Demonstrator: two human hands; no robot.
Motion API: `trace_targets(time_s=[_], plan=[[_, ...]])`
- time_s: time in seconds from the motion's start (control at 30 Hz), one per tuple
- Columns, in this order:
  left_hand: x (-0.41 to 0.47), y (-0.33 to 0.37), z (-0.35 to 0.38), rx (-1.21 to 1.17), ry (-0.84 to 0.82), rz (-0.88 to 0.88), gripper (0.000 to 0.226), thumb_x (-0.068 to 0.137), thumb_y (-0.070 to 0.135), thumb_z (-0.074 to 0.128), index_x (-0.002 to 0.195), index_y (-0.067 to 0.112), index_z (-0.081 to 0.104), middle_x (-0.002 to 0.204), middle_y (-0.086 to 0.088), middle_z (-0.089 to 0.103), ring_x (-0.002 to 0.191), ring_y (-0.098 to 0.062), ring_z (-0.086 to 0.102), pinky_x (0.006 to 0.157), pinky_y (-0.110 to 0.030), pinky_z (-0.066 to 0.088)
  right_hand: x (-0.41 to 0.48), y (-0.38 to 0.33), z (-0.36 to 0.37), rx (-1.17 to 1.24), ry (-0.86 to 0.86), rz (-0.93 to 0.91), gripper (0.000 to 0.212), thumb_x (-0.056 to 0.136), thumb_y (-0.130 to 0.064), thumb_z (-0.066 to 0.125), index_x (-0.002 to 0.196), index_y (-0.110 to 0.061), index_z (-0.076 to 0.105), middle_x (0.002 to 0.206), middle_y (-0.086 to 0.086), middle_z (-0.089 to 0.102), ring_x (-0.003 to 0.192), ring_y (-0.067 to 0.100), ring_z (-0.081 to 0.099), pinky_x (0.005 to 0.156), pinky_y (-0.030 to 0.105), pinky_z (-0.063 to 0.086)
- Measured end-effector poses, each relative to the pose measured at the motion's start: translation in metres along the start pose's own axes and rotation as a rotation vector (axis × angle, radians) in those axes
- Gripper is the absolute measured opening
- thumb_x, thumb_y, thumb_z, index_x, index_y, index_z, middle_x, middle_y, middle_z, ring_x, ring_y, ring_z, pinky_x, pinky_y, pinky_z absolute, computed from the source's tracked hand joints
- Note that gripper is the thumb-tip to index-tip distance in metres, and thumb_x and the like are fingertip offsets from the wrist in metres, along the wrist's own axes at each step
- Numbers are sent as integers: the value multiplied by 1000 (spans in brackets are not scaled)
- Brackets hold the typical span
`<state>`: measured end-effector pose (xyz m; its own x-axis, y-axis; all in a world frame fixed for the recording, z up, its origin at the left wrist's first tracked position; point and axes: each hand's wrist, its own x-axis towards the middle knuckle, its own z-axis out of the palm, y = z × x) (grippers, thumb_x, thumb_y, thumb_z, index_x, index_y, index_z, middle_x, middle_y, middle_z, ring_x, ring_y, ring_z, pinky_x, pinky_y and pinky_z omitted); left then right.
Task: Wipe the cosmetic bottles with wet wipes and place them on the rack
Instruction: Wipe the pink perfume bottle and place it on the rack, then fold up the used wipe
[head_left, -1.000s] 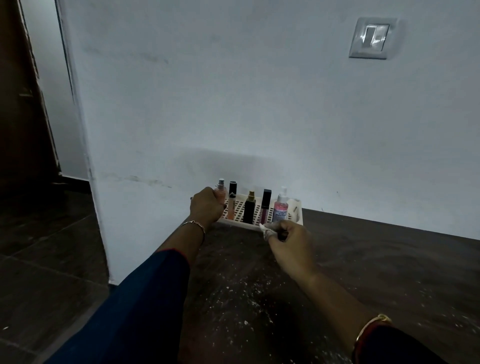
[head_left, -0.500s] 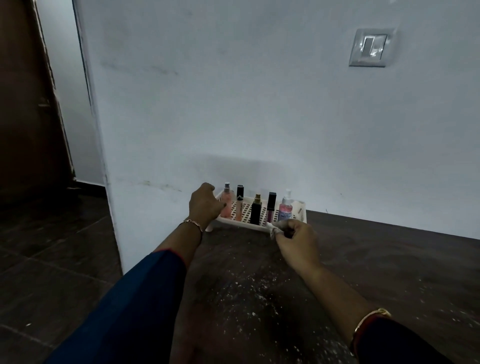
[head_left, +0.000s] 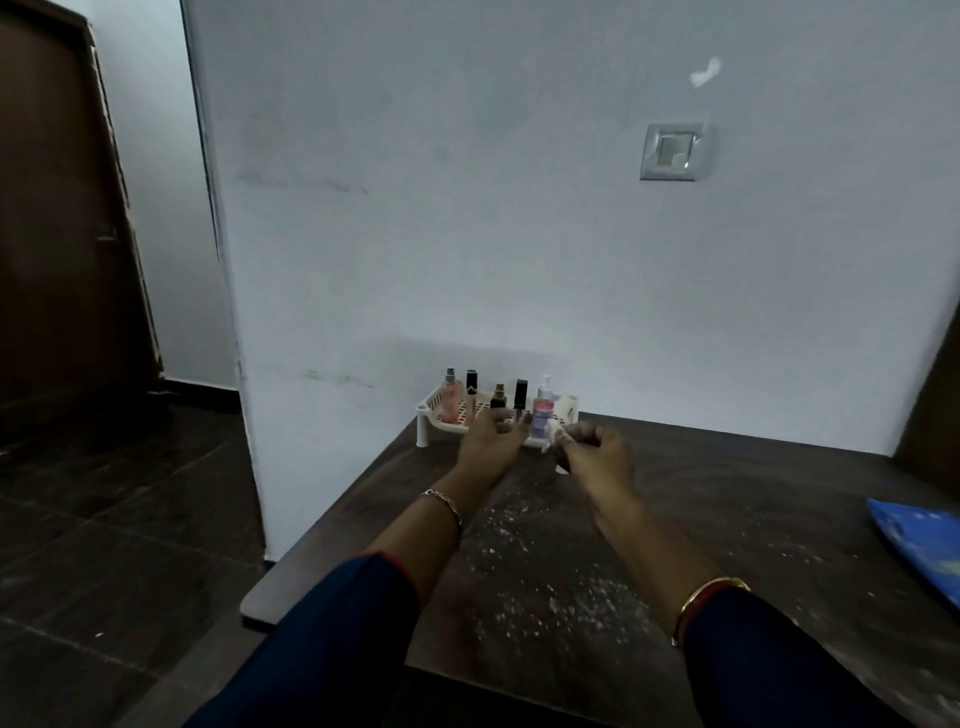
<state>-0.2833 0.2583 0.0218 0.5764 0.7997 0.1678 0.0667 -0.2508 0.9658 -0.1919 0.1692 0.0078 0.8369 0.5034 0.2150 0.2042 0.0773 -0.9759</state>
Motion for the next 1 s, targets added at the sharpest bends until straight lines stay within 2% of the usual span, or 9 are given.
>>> trace_targets(time_s=[0.07,0.13,0.23,0.3,0.4,0.5,0.73,0.9,1.0], plan=[[-24,13,13,-52,-132,-37,36,90,30,59,114,3,58,93,-8,65,82,-16,62,68,-27,52,-11,-7,-14,12,-25,3,6,86,-12,65,80,-13,62,87,12,68,82,23,63,78,44,54],[-43,21,26,-97,-231,-83,36,89,32,60,112,4,60,88,-8,65,72,-12,58,57,-24,46,-22,-13,-31,23,-26,-18,6,89,-11,60,83,-11,62,81,8,66,77,21,61,72,37,52],[-64,34,42,-140,-264,-59,24,89,24,63,102,4,64,81,-8,63,66,-13,58,59,-27,47,-38,-21,-59,29,-8,-33,8,90,-9,59,88,-2,61,76,10,63,72,21,58,68,37,49],[-77,45,54,-165,-275,-58,12,86,18,66,93,8,63,80,-8,63,68,-15,60,64,-29,50,-48,-25,-82,59,3,-20,10,90,-10,59,82,-5,59,74,11,62,69,22,56,67,37,48],[-93,56,69,-226,-290,-73,13,86,12,66,95,7,59,76,-8,63,60,-11,61,54,-21,52,-58,-31,-113,100,19,-25,21,92,-8,57,72,-10,55,66,8,57,62,18,51,60,32,44],[-107,64,86,-250,-319,-72,7,85,9,66,87,9,59,77,-7,65,53,-5,63,52,-18,52,-66,-34,-140,136,33,-7,23,93,-6,54,70,-10,53,65,8,55,60,18,48,57,29,42],[-131,65,136,-379,-346,-76,8,84,9,68,80,12,61,65,-1,65,49,-2,62,54,-17,52,-79,-22,-192,261,-4,94,24,90,-34,60,79,-14,69,75,7,62,64,14,53,62,25,49],[-134,54,184,-421,-463,-154,4,85,8,66,83,11,65,64,-1,65,57,-6,61,57,-18,53,-76,3,-233,331,42,177,9,86,-17,66,80,-10,65,73,4,65,64,12,55,60,19,51],[-132,49,216,-419,-532,-206,6,87,9,64,93,9,65,72,-4,66,60,-8,61,60,-19,54,-70,21,-258,362,113,208,10,88,-11,62,79,-10,66,66,0,68,60,9,58,57,17,51]])
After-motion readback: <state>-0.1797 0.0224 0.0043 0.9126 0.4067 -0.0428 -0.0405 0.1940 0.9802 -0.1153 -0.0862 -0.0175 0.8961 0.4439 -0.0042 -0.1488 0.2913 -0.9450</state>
